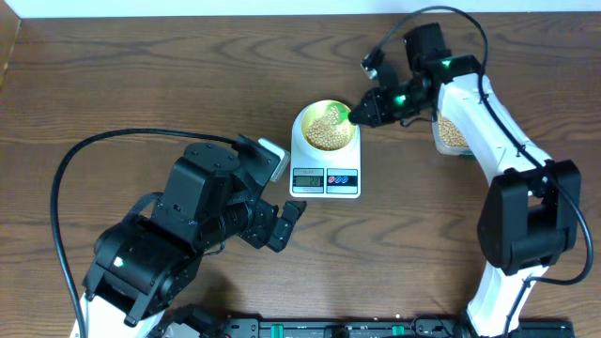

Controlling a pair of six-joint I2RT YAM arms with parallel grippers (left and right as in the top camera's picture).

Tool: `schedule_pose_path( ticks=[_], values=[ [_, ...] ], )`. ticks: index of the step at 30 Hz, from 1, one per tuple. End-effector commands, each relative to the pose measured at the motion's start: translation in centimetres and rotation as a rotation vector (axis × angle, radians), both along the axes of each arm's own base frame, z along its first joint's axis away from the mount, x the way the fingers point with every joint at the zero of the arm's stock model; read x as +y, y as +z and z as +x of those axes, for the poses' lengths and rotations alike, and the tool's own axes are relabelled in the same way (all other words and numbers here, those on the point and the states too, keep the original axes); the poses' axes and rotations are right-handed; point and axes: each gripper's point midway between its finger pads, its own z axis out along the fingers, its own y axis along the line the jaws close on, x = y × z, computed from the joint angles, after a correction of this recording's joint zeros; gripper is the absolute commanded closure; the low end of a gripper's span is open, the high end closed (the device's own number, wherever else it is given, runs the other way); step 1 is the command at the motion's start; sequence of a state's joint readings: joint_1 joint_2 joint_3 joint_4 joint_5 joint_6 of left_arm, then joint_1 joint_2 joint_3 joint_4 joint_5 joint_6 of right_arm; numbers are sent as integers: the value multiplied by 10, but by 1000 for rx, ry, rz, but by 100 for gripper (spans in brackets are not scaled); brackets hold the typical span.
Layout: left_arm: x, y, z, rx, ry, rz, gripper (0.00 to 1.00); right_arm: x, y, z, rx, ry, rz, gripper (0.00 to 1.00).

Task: Scoop item into bowl and weigh 50g on scale
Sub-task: 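Tip the green scoop to pour soybeans into the yellow bowl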

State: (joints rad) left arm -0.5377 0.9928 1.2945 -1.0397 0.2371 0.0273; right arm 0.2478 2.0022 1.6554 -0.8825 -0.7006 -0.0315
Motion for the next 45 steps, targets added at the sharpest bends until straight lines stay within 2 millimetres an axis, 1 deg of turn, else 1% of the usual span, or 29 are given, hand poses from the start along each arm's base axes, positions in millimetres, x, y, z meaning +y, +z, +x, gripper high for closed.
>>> schedule_pose_path(
  ticks=[1, 4, 7, 14, 29, 42, 44, 45],
  values=[
    [1, 2, 1, -15, -3, 7, 1, 4, 24, 3, -126, 56, -87, 99],
    [1, 2, 1, -15, -3, 7, 1, 4, 25, -3, -138, 86, -155, 99],
    [1, 2, 1, -15, -3, 7, 2, 4, 26, -5, -158, 101, -214, 99],
    [1, 2, 1, -15, -3, 7, 1, 13, 32, -9, -249, 173, -359, 99],
    [1, 2, 1, -15, -3, 7, 1, 20, 38, -11, -440, 244, -717, 99],
    [1, 2, 1, -15, -3, 7, 1, 20, 38, -13, -438, 250, -729, 99],
    [1, 2, 1, -15, -3, 7, 1, 20, 42, -13, -445, 246, -725, 99],
    [1, 2, 1, -15, -3, 7, 1, 20, 49, -13, -453, 238, -720, 99]
  ],
)
